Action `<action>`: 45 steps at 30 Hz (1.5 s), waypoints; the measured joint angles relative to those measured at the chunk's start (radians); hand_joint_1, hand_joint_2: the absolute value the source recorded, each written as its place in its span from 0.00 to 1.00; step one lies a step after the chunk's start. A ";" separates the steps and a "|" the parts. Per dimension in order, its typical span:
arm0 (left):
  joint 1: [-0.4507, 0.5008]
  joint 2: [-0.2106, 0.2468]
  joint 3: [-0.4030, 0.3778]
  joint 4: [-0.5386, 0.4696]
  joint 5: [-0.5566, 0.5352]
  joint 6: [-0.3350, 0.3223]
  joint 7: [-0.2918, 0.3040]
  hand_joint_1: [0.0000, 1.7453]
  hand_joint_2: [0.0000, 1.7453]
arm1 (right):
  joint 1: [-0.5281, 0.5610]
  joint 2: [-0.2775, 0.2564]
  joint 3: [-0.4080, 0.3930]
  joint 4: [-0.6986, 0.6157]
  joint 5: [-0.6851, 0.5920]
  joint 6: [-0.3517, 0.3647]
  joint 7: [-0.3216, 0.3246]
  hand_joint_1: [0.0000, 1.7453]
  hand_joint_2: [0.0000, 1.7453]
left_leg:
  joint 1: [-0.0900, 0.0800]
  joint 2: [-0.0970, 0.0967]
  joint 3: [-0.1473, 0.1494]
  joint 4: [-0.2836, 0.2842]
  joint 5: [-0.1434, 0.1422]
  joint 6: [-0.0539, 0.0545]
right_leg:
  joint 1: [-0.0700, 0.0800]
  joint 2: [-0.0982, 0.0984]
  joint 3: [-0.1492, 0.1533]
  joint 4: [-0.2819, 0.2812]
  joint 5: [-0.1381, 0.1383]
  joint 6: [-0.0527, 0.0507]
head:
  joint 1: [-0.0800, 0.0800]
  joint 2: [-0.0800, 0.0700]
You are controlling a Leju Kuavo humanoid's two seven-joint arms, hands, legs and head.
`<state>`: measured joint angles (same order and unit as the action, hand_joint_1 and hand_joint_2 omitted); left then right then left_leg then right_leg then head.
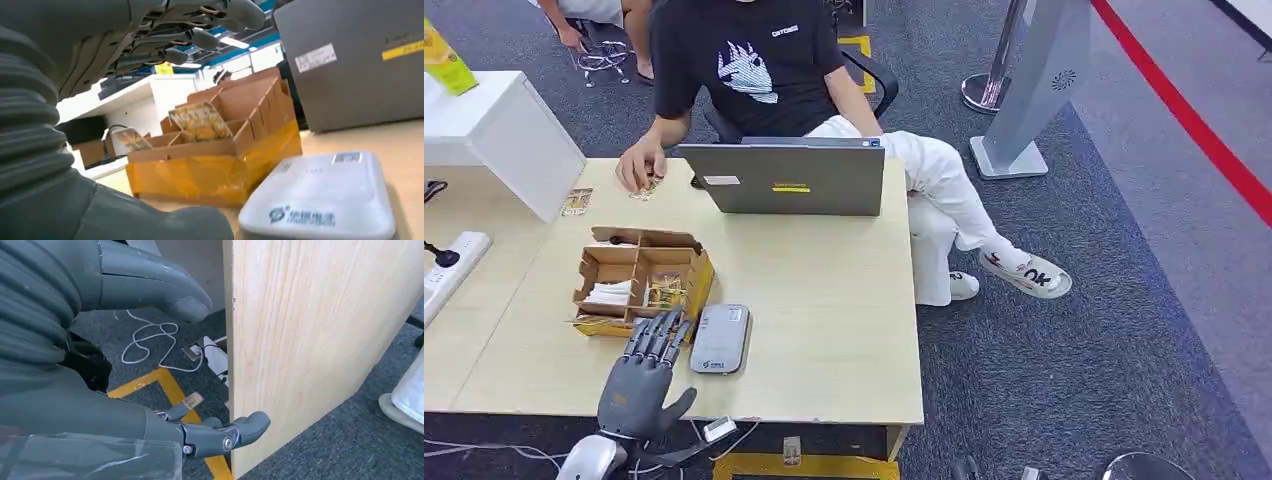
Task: Pass the card to the sensor for recognition and then transmit it.
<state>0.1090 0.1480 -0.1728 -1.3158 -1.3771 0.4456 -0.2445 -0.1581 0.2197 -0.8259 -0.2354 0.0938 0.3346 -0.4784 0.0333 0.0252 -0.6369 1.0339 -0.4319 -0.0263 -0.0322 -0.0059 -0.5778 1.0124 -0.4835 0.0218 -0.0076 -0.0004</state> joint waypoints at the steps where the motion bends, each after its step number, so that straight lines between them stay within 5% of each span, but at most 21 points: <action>1: -0.001 0.000 0.002 0.005 -0.001 0.000 0.000 0.00 1.00 | 0.000 0.000 0.000 0.000 0.000 0.000 0.000 0.00 1.00 | 0.000 0.000 0.000 0.000 0.000 0.000 | 0.000 0.000 0.000 0.000 0.000 0.000 | 0.000 0.000; 14: -0.012 0.002 0.017 0.042 -0.001 -0.002 0.008 0.00 1.00 | 0.000 0.000 0.000 0.000 0.003 0.000 0.005 0.00 1.00 | 0.000 0.000 0.000 0.000 0.000 0.000 | 0.000 0.000 0.000 0.000 0.000 0.000 | 0.000 0.000; 23: -0.157 0.018 0.094 0.228 -0.066 0.049 -0.008 0.00 1.00 | -0.012 0.000 0.006 0.000 0.025 -0.014 0.032 0.00 1.00 | 0.000 -0.002 0.000 0.000 0.001 0.000 | 0.000 -0.002 0.001 0.001 0.000 0.000 | 0.000 0.000; 29: -0.164 0.018 0.095 0.239 -0.076 0.054 -0.003 0.00 1.00 | -0.012 0.000 0.008 0.000 0.027 -0.014 0.034 0.00 1.00 | 0.000 -0.002 0.000 0.000 0.001 0.000 | 0.000 -0.002 0.001 0.001 0.000 0.000 | 0.000 0.000; 33: -0.250 0.015 0.099 0.353 -0.116 0.125 0.020 0.00 1.00 | -0.018 0.000 0.027 0.000 0.034 -0.021 0.042 0.00 1.00 | 0.000 -0.002 0.000 0.000 0.001 0.000 | 0.000 -0.002 0.001 0.000 0.001 0.000 | 0.000 0.000; 45: -0.298 0.005 0.112 0.377 -0.089 0.123 -0.001 0.00 1.00 | -0.019 0.000 0.028 0.000 0.032 -0.029 0.042 0.00 1.00 | 0.000 -0.002 0.000 0.000 0.001 0.000 | 0.000 -0.002 0.001 0.000 0.001 0.000 | 0.000 0.000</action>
<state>-0.1894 0.1534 -0.0603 -0.9384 -1.4656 0.5684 -0.2457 -0.1774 0.2201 -0.7977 -0.2354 0.1263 0.3059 -0.4368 0.0332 0.0233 -0.6368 1.0341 -0.4306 -0.0261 -0.0322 -0.0076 -0.5773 1.0128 -0.4830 0.0215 -0.0076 -0.0004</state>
